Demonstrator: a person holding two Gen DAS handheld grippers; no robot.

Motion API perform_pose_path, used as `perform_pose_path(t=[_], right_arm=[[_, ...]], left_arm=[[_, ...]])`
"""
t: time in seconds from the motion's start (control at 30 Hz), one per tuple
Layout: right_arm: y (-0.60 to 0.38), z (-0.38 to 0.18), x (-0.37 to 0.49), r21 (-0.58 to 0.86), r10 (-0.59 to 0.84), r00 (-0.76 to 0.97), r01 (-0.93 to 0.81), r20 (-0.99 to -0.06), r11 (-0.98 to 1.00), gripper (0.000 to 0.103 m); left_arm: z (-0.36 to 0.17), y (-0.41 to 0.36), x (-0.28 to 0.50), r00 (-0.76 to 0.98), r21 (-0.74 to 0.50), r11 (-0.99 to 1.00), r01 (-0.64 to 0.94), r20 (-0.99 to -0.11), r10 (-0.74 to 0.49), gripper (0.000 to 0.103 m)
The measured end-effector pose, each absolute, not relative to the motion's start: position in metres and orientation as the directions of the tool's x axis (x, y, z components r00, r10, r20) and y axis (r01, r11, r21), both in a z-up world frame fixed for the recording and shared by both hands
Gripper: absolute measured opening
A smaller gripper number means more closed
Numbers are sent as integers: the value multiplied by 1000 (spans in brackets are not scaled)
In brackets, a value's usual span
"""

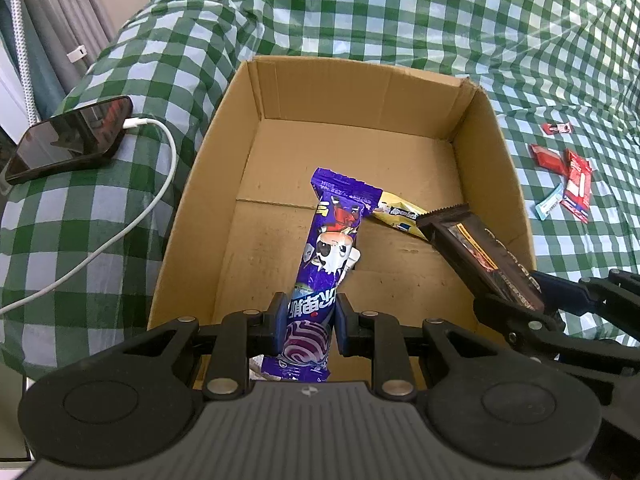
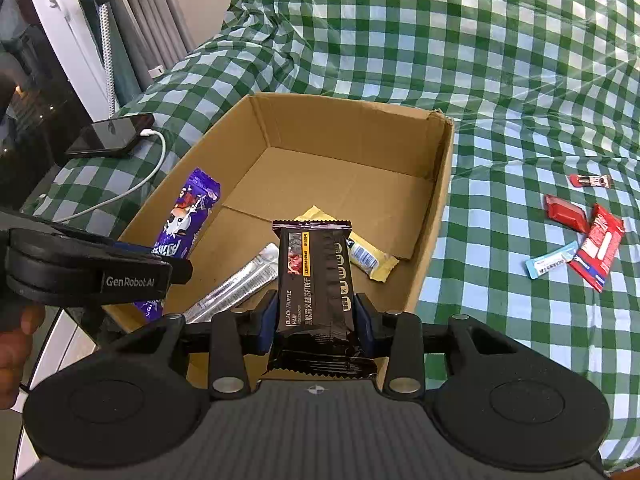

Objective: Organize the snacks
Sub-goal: 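Lower both bars into the box and open both tools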

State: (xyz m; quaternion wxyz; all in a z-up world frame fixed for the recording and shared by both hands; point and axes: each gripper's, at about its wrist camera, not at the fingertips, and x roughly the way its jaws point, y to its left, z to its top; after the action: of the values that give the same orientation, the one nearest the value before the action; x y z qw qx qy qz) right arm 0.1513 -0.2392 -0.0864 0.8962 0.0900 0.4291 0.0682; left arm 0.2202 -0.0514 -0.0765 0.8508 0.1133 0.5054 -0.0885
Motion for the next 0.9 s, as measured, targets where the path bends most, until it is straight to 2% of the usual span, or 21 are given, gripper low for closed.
perform_pose_path(t=[0.5, 0.57, 0.6, 0.63, 0.67, 0.8, 0.9], right_arm=[[-237, -111, 181, 220, 197, 592, -34, -782, 975, 42], [-238, -112, 184, 226, 197, 594, -27, -780, 974, 44], [-239, -113, 186, 227, 191, 599, -15, -778, 974, 58], [-240, -112, 188, 225, 181, 602, -1, -778, 974, 68], [-242, -110, 188, 219, 162, 611, 19, -775, 976, 79], [-250, -102, 184, 235, 156, 632, 42, -759, 971, 88], [-255, -99, 173, 242, 150, 627, 64, -765, 968, 89]], left_arm=[[-102, -56, 248, 436, 136, 958, 252, -900, 13, 27], [-105, -55, 253, 421, 134, 960, 245, -907, 19, 54], [-105, -54, 254, 415, 133, 963, 235, -909, 24, 86], [-103, -52, 255, 428, 151, 967, 204, -902, 51, 99], [-100, -50, 253, 451, 159, 970, 182, -890, 62, 102], [-93, -44, 246, 452, 151, 972, 178, -890, 55, 103], [-92, -43, 233, 436, 158, 969, 188, -898, 62, 103]])
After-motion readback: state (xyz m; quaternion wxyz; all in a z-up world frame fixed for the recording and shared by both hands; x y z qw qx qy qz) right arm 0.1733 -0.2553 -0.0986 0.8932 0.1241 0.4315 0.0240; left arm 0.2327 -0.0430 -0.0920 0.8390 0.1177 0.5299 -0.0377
